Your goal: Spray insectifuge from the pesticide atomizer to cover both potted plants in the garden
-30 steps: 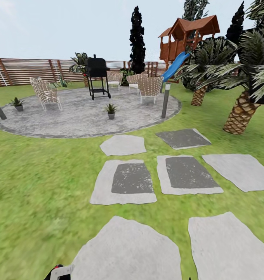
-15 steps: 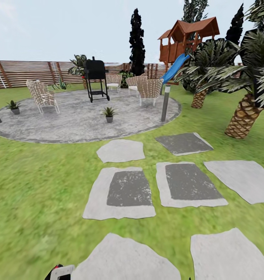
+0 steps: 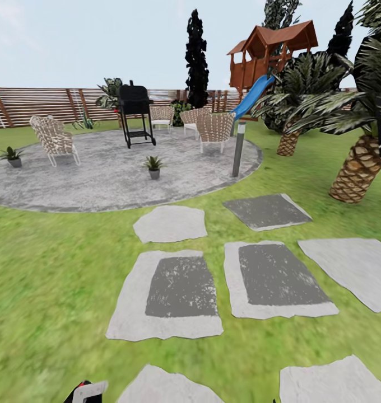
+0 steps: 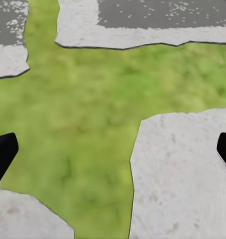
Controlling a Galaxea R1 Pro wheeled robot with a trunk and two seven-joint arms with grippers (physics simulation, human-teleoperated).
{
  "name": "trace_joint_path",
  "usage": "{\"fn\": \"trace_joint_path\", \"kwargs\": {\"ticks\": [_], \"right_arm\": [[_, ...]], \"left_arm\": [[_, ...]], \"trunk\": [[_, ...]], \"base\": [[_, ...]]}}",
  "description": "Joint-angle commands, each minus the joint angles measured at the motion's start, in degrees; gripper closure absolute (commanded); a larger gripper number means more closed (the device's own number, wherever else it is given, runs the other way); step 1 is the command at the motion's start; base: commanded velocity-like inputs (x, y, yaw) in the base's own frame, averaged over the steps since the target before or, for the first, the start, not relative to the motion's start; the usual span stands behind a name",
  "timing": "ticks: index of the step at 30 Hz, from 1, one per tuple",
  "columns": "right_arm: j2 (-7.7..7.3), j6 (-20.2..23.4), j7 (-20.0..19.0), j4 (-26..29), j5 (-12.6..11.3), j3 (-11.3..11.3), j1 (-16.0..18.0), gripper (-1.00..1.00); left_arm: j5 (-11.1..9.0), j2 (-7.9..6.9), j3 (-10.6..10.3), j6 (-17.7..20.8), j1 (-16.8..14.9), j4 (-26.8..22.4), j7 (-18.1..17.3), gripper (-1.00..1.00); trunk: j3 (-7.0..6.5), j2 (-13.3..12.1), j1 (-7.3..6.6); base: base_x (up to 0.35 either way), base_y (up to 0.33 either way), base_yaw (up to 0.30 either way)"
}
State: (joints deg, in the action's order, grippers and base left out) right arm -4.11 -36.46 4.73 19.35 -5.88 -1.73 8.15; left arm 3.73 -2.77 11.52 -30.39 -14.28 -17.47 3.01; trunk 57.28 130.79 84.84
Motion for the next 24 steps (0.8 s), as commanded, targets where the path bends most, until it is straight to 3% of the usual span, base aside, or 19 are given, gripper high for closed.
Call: {"fn": "trace_joint_path", "kwargs": {"ticks": [1, 16, 24], "right_arm": [[-0.02, -0.2, -0.1, 0.0, -0.5, -0.2, 0.0, -1.00], [-0.02, -0.2, -0.1, 0.0, -0.5, -0.2, 0.0, -1.00], [0.07, -0.2, -0.1, 0.0, -0.5, -0.3, 0.0, -1.00]], "left_arm": [[0.4, 0.02, 0.1, -0.2, 0.0, 0.1, 0.3, 1.00], [0.4, -0.03, 0.1, -0.2, 0.0, 0.1, 0.3, 1.00], [0.4, -0.02, 0.1, -0.2, 0.0, 0.1, 0.3, 1.00]], "trunk": [[0.05, 0.0, 0.02], [0.05, 0.0, 0.02], [0.05, 0.0, 0.02]], "base": [[0.338, -0.080, 0.000], [0.338, -0.080, 0.002], [0.338, -0.080, 0.191]]}}
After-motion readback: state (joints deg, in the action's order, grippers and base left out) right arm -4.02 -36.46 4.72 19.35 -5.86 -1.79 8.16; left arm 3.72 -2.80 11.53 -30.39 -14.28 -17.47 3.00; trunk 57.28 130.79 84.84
